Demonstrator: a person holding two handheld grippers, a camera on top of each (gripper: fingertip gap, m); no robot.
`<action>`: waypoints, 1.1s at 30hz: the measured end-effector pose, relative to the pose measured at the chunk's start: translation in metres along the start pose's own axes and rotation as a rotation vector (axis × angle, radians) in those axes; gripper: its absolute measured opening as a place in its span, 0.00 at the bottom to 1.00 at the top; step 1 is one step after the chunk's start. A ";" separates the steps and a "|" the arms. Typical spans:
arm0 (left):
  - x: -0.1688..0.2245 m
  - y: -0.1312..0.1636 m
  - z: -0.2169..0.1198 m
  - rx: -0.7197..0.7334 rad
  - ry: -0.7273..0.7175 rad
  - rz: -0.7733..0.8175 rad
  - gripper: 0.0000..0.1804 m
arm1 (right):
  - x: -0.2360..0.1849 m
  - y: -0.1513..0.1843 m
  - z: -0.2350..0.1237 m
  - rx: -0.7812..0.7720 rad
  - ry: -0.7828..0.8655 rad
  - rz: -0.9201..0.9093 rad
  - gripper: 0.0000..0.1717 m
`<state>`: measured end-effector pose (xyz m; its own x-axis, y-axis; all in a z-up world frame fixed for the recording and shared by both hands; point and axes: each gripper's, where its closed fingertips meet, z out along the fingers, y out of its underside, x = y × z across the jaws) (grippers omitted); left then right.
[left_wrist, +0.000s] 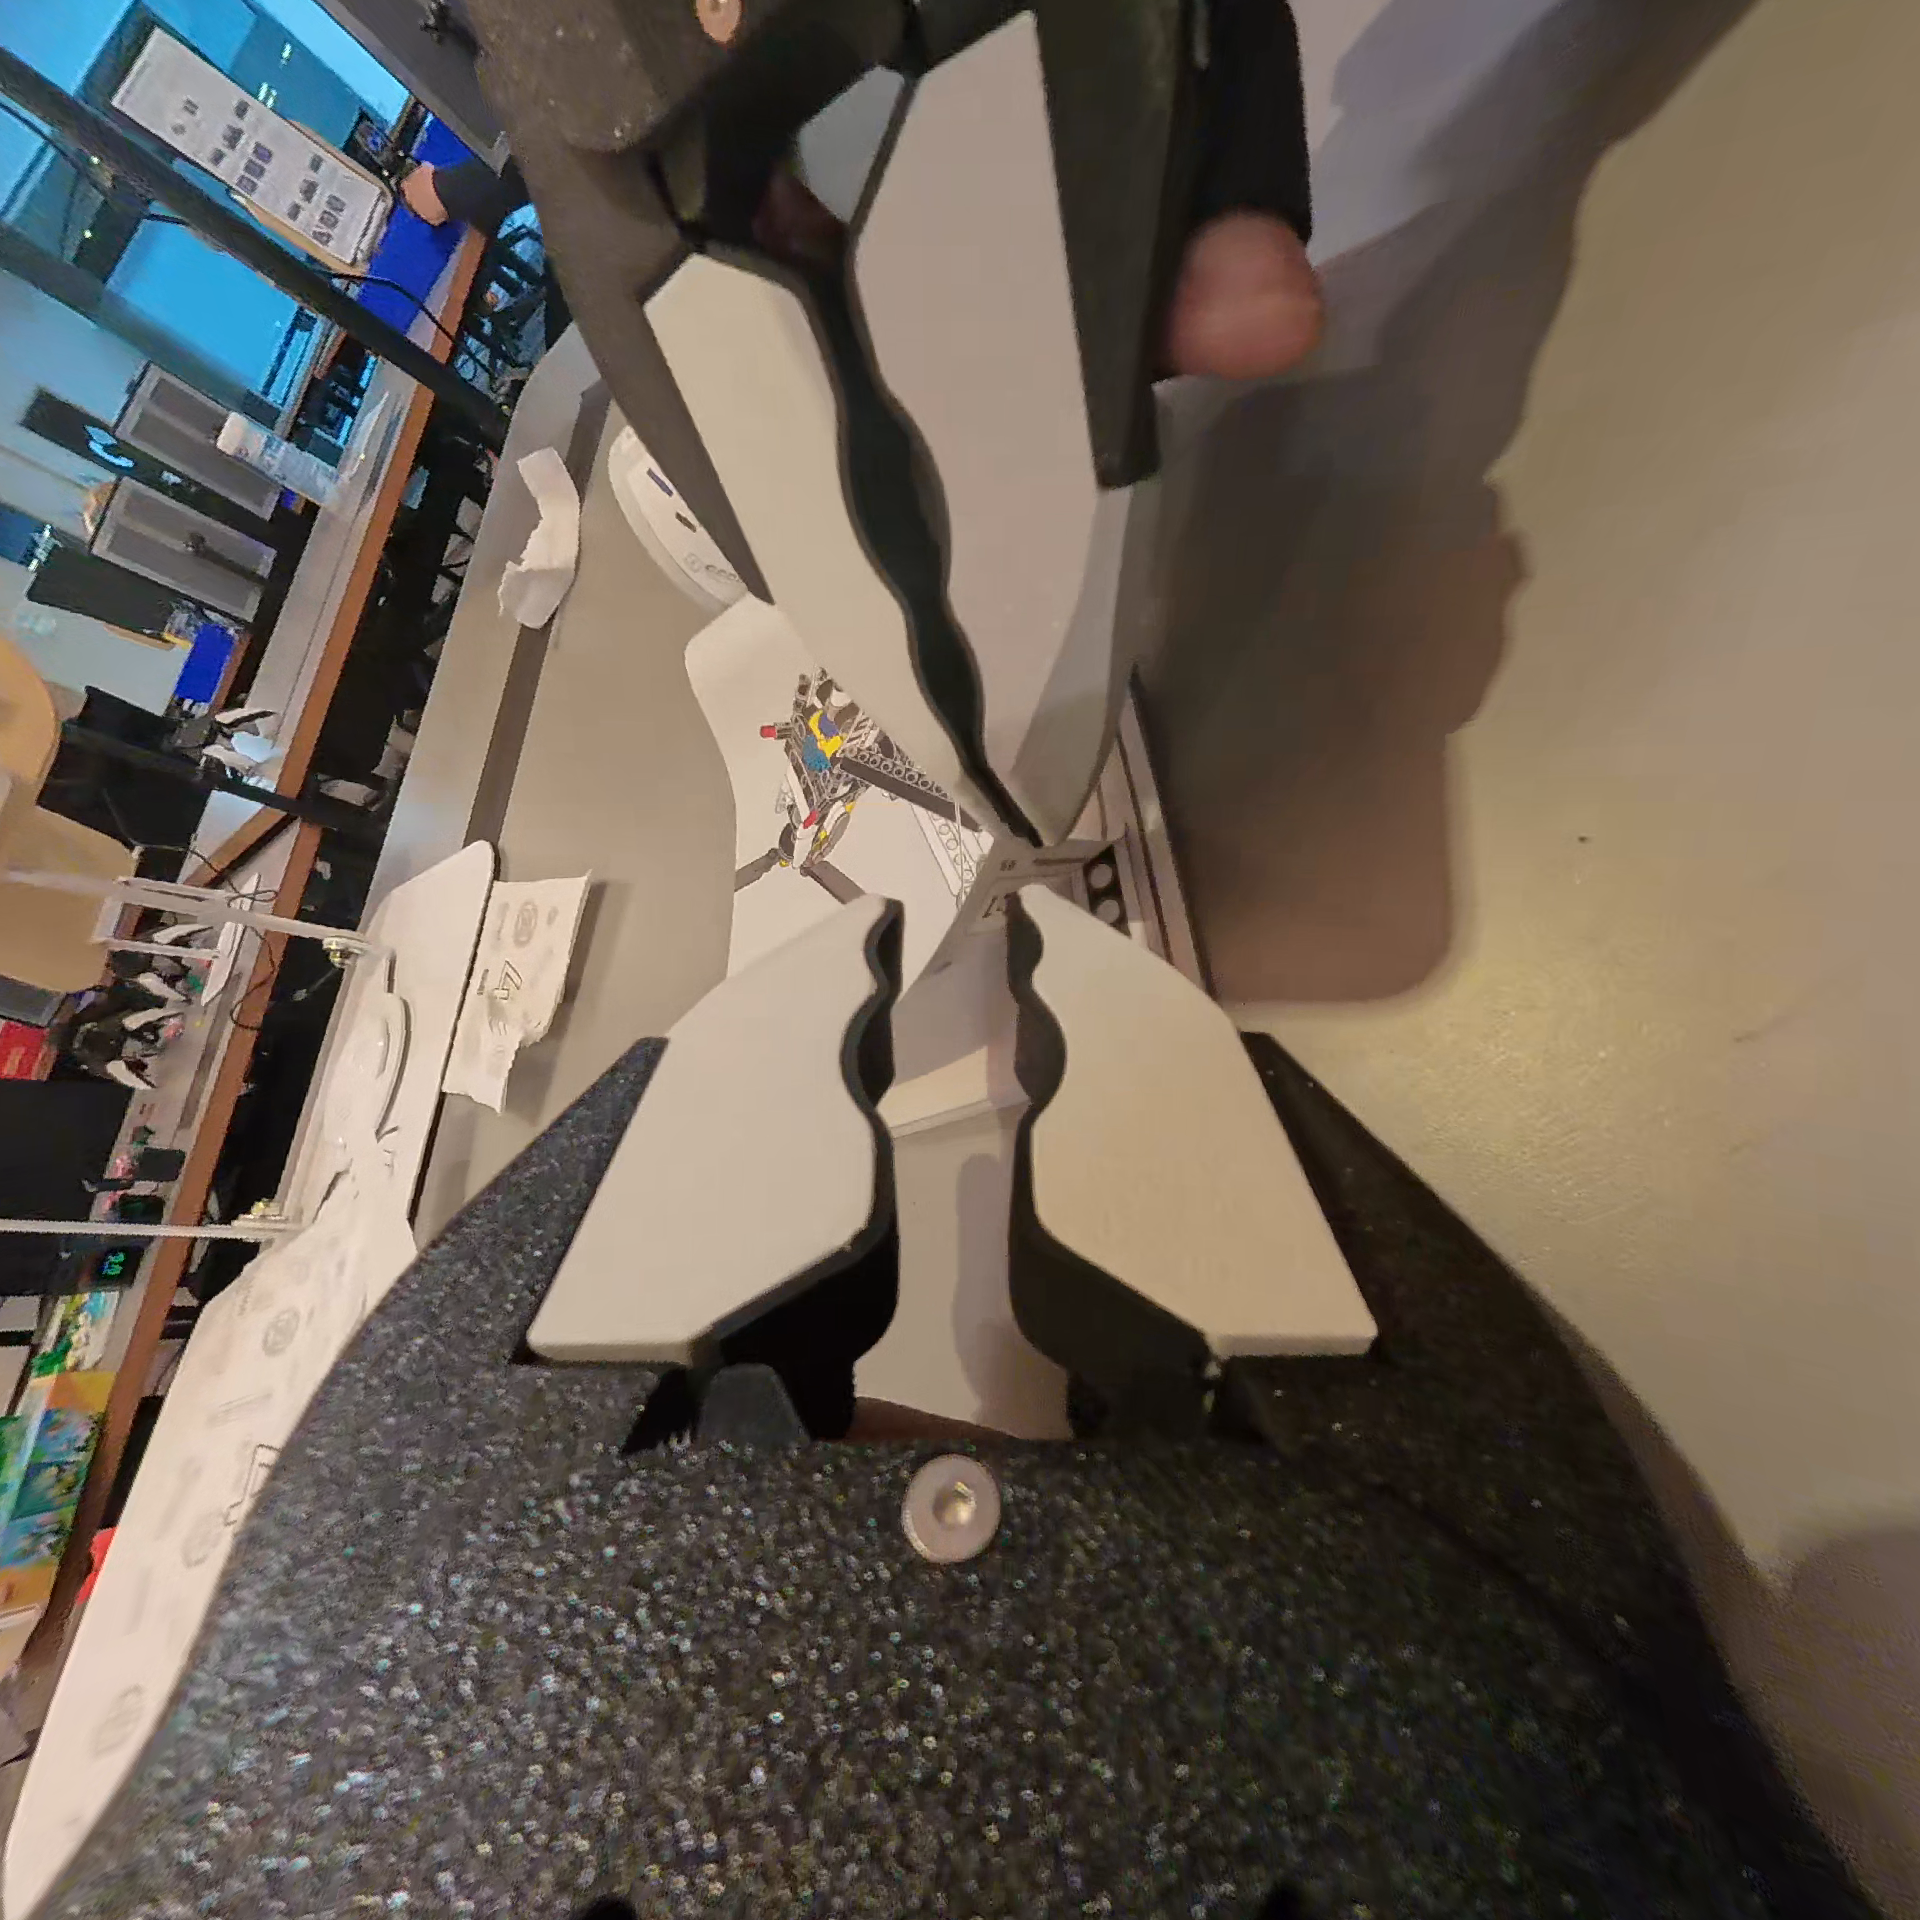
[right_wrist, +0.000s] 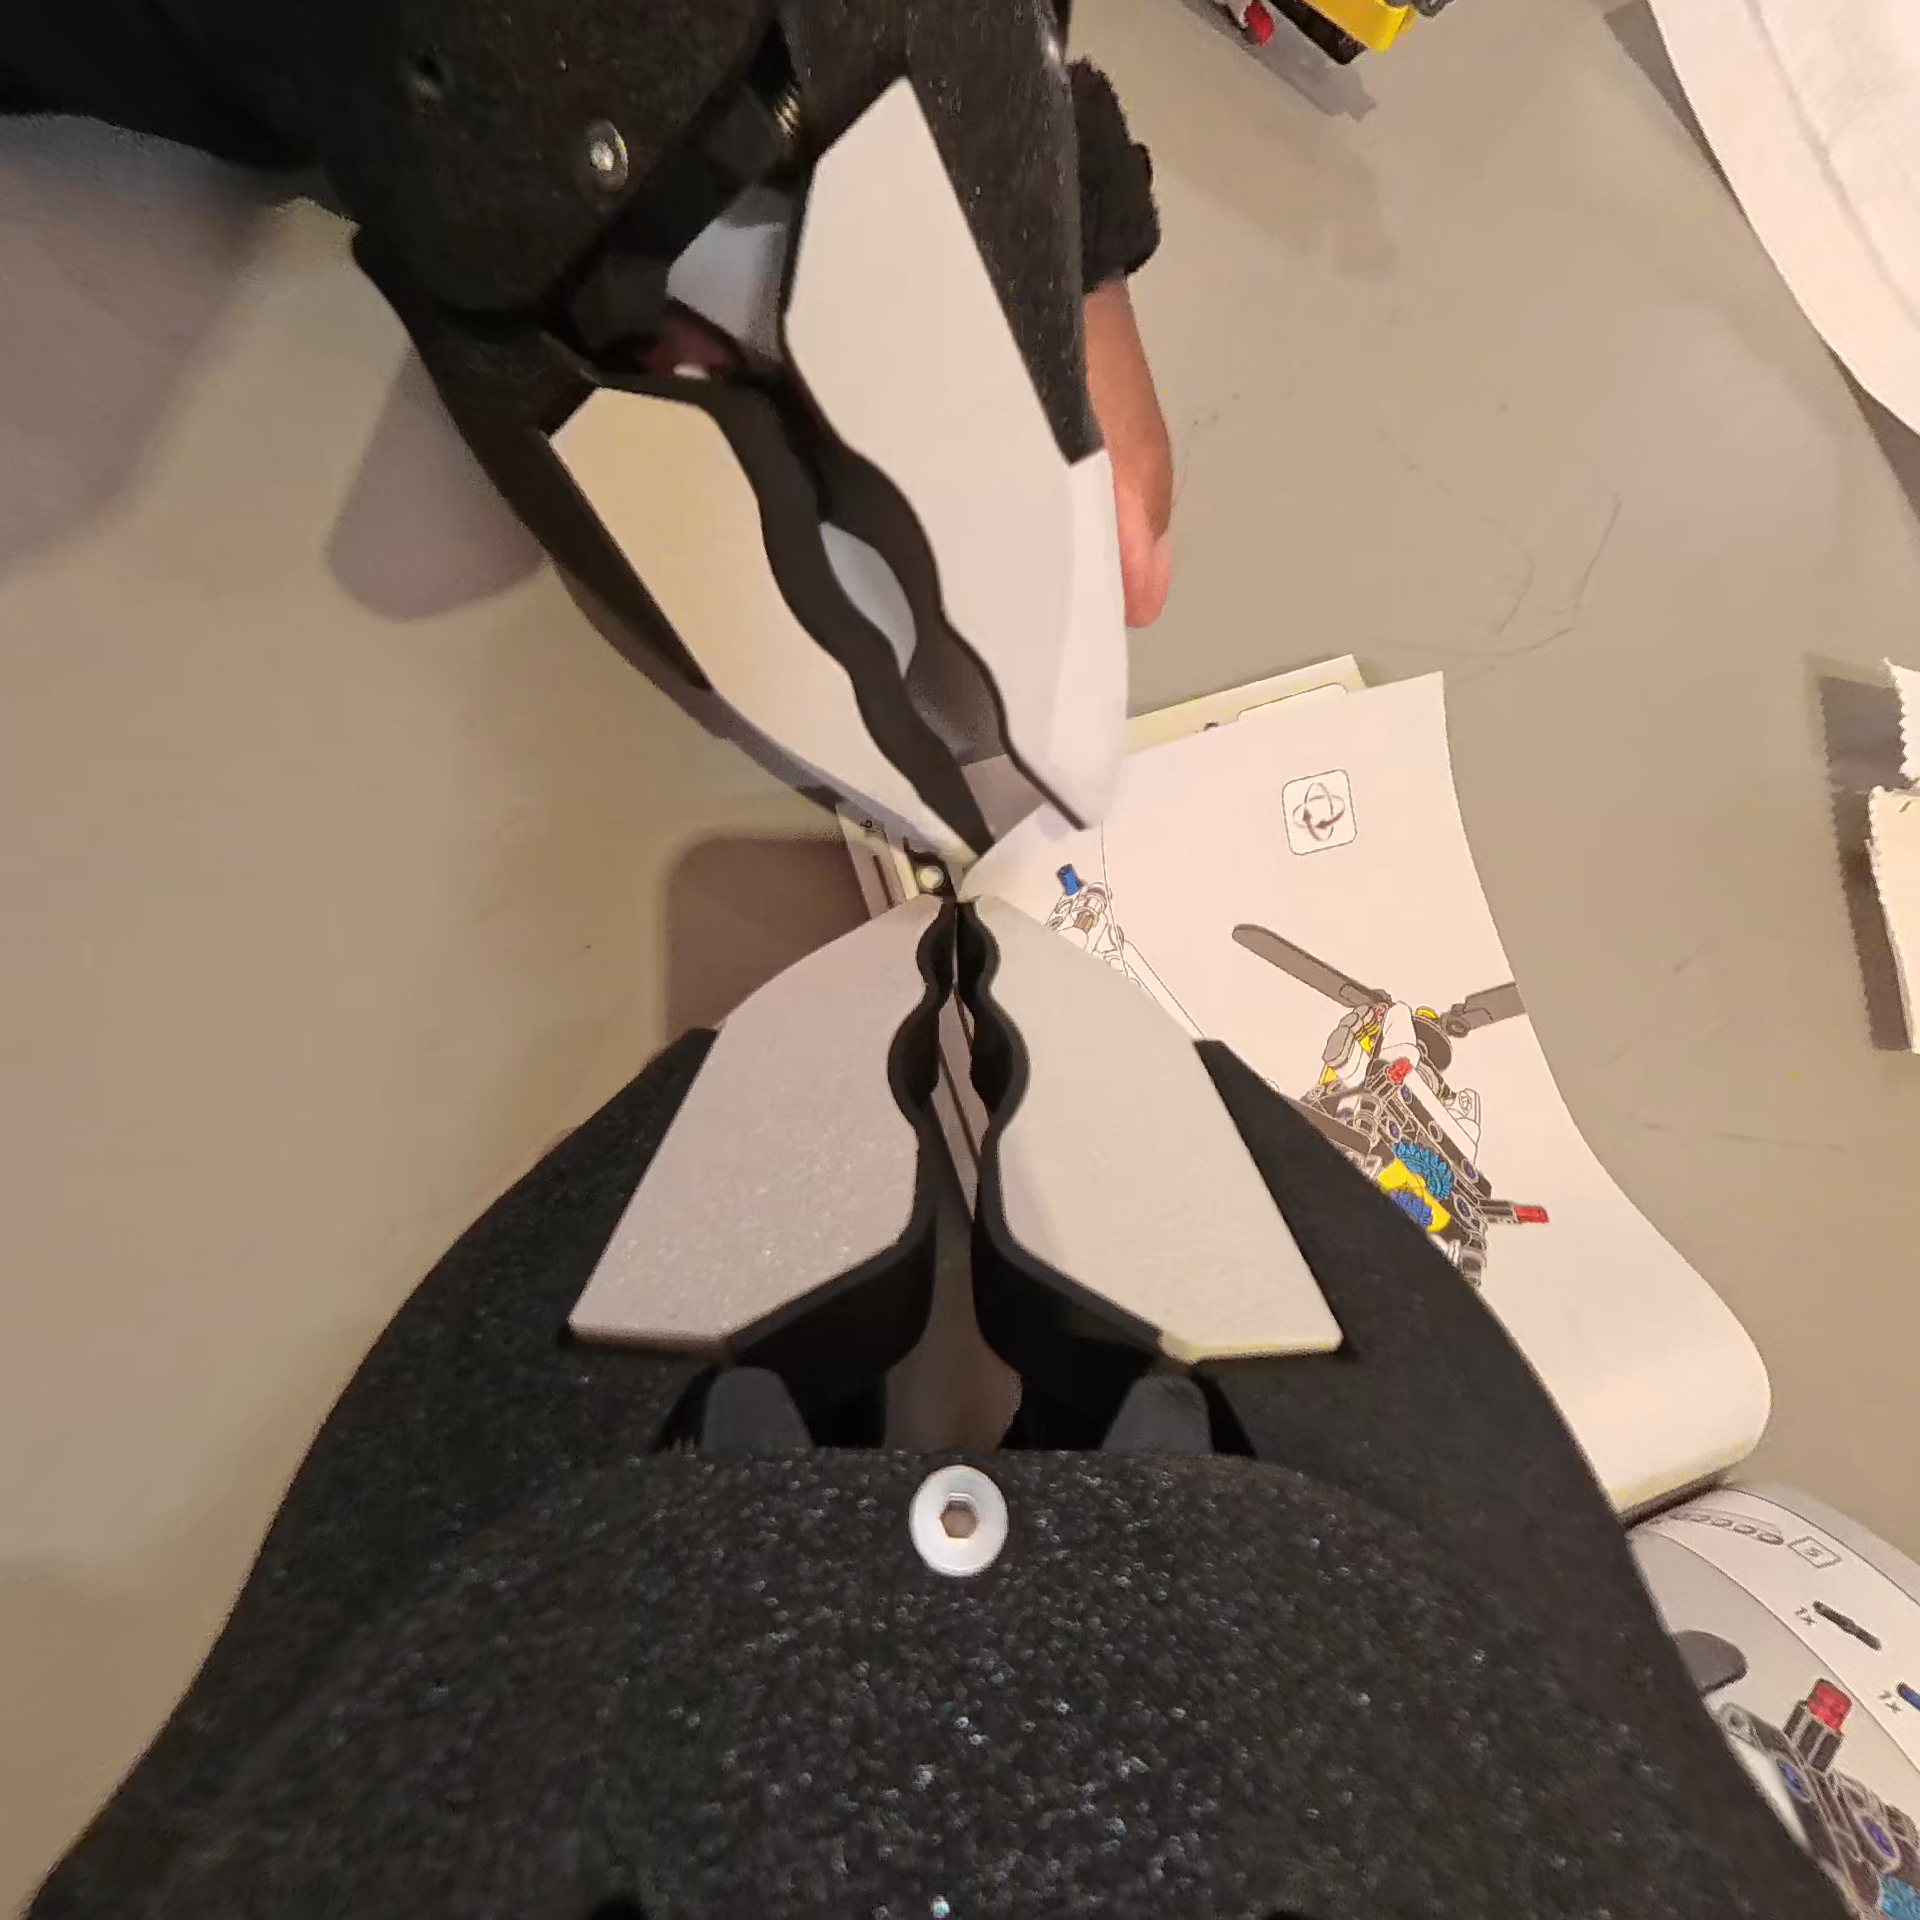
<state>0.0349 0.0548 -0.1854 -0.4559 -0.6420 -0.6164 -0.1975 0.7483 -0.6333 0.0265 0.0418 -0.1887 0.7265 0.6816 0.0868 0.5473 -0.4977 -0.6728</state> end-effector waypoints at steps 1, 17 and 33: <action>0.001 0.000 -0.001 -0.006 0.006 0.010 0.09 | 0.000 0.000 0.000 0.001 0.003 -0.002 0.00; 0.000 -0.006 -0.009 0.041 0.011 -0.043 0.01 | 0.013 0.003 0.002 0.000 0.208 0.061 0.01; -0.062 0.007 -0.038 0.169 -0.232 -0.631 0.24 | 0.126 0.121 -0.221 -0.366 1.197 0.467 0.02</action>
<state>0.0291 0.1060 -0.1339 -0.0975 -0.9792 -0.1779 -0.2176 0.1954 -0.9563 0.2760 -0.0510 -0.0972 0.6861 -0.3848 0.6174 0.0913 -0.7964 -0.5979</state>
